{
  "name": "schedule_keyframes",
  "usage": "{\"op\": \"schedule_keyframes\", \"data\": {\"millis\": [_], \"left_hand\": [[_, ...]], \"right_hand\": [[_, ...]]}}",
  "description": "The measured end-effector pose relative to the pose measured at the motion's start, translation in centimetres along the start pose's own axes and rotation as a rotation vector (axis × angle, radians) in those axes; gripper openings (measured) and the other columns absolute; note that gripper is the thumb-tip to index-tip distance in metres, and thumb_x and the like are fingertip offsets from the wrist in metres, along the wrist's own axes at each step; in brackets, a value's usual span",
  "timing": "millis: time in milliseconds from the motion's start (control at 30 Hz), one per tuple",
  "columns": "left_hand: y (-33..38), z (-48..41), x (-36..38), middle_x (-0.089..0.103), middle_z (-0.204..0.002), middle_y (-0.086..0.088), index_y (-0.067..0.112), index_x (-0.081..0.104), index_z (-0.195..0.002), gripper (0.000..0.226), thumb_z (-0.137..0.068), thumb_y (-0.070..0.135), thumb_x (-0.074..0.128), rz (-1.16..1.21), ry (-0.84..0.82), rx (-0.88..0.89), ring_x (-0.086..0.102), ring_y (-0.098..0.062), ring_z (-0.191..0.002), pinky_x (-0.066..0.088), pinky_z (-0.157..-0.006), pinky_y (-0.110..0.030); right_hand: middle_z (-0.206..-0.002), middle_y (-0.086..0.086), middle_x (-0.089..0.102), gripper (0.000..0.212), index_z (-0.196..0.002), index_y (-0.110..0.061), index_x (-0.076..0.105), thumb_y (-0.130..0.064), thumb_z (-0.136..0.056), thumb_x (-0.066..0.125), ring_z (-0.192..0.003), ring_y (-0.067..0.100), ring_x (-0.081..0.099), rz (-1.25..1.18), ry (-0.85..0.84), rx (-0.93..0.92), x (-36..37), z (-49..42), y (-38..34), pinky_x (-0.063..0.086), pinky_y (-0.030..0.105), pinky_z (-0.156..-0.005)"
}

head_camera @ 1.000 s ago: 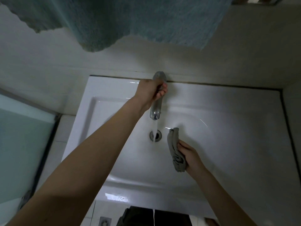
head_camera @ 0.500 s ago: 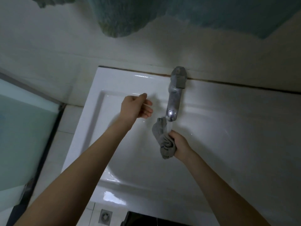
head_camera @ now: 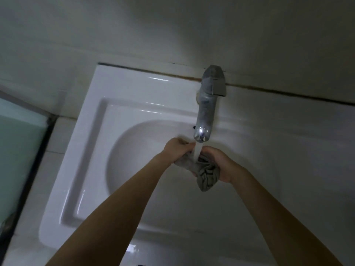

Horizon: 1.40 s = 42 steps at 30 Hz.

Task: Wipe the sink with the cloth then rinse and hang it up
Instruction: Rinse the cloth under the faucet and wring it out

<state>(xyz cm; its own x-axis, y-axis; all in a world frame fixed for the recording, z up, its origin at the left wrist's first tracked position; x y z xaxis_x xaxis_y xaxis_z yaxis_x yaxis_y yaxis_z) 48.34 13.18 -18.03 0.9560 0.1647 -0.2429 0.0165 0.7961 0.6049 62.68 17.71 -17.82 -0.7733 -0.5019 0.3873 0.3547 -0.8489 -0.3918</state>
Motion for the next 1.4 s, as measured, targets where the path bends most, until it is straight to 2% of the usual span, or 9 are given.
{"op": "schedule_keyframes", "data": {"millis": [167,367,567,633,767,867,1033,1233,1400], "left_hand": [[-1.3,-1.3,2.6,0.074,-0.092,-0.013,0.002,0.07,-0.093,0.032,-0.086,0.033,0.065,-0.033,0.123,0.034,0.068,-0.028,-0.093,0.053,-0.088,-0.037],[-2.1,1.7,1.0,0.057,-0.066,-0.005,0.007,0.056,-0.07,0.03,-0.09,0.03,0.06,0.145,0.287,0.059,0.051,-0.017,-0.063,0.042,-0.061,-0.027],[-4.8,3.6,-4.5,0.056,-0.061,-0.004,0.011,0.051,-0.064,0.035,-0.086,0.033,0.066,0.286,0.491,0.072,0.052,-0.017,-0.06,0.045,-0.063,-0.03],[-5.2,3.9,-5.9,0.052,-0.06,-0.003,0.016,0.048,-0.061,0.036,-0.087,0.034,0.066,0.282,0.534,0.081,0.051,-0.018,-0.06,0.044,-0.062,-0.031],[-5.1,3.9,-6.0,0.053,-0.062,-0.004,0.013,0.051,-0.066,0.032,-0.088,0.032,0.065,0.29,0.532,0.071,0.051,-0.017,-0.059,0.044,-0.058,-0.027],[-4.1,3.5,-3.6,0.062,-0.071,-0.009,0.01,0.058,-0.073,0.03,-0.088,0.035,0.064,0.292,0.467,0.065,0.057,-0.02,-0.065,0.049,-0.067,-0.03],[-2.2,2.5,2.3,0.053,-0.064,-0.003,0.007,0.053,-0.068,0.032,-0.092,0.028,0.057,0.248,0.358,0.058,0.048,-0.016,-0.061,0.04,-0.063,-0.028],[-1.7,1.5,5.2,0.064,-0.09,-0.021,-0.005,0.063,-0.098,0.048,-0.092,0.042,0.058,0.192,0.301,0.06,0.061,-0.03,-0.083,0.048,-0.076,-0.035],[-3.2,2.3,2.2,0.059,-0.072,-0.011,0.0,0.059,-0.078,0.038,-0.093,0.035,0.055,0.241,0.359,0.023,0.05,-0.018,-0.065,0.041,-0.064,-0.031]], "right_hand": [[-0.107,0.022,0.07,0.034,-0.102,0.003,0.07,-0.021,-0.095,0.046,-0.086,0.029,0.071,-0.203,0.031,-0.068,-3.2,3.0,0.4,0.06,0.042,-0.073],[-0.093,0.025,0.067,0.012,-0.093,0.0,0.064,-0.01,-0.086,0.064,-0.072,0.036,0.07,0.234,0.468,-0.343,-1.8,2.9,1.4,0.06,0.046,-0.06],[-0.078,0.02,0.062,0.017,-0.081,-0.002,0.059,-0.004,-0.091,0.046,-0.062,0.029,0.06,0.485,0.726,-0.512,4.7,-0.1,1.5,0.045,0.016,-0.042],[-0.068,0.018,0.061,0.023,-0.078,0.0,0.063,0.005,-0.087,0.043,-0.058,0.03,0.061,0.416,0.793,-0.579,5.6,-1.0,1.3,0.043,0.022,-0.04],[-0.082,0.017,0.063,0.04,-0.083,-0.001,0.062,-0.036,-0.08,0.042,-0.08,0.034,0.061,0.399,0.72,-0.454,5.1,-1.7,1.4,0.052,0.041,-0.069],[-0.071,0.012,0.055,0.028,-0.064,-0.009,0.05,-0.021,-0.087,0.04,-0.071,0.027,0.049,0.403,0.738,-0.447,2.5,-0.2,1.1,0.043,0.035,-0.061],[-0.073,0.01,0.052,0.026,-0.078,0.0,0.057,-0.012,-0.092,0.04,-0.069,0.024,0.048,0.392,0.827,-0.427,-3.1,2.9,1.5,0.041,0.035,-0.062],[-0.063,0.001,0.04,0.028,-0.067,-0.01,0.044,-0.012,-0.094,0.039,-0.057,0.013,0.035,0.432,0.86,-0.47,-5.7,4.8,1.4,0.031,0.027,-0.05],[-0.076,0.009,0.057,0.029,-0.08,0.001,0.06,-0.015,-0.095,0.041,-0.067,0.017,0.049,0.404,0.802,-0.465,-3.0,2.6,1.9,0.038,0.029,-0.059]]}}
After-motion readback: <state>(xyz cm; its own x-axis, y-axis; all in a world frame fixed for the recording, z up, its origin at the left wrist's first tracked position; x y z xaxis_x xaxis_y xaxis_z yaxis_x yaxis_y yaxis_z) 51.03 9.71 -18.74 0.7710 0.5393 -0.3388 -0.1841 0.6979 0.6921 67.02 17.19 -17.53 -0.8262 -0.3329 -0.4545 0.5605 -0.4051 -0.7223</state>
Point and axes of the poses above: each hand's wrist, its own z-axis away from the middle knuckle, its own x-axis out of the palm, y = z × x, the point moved 3 cm from there along -z, towards the middle knuckle
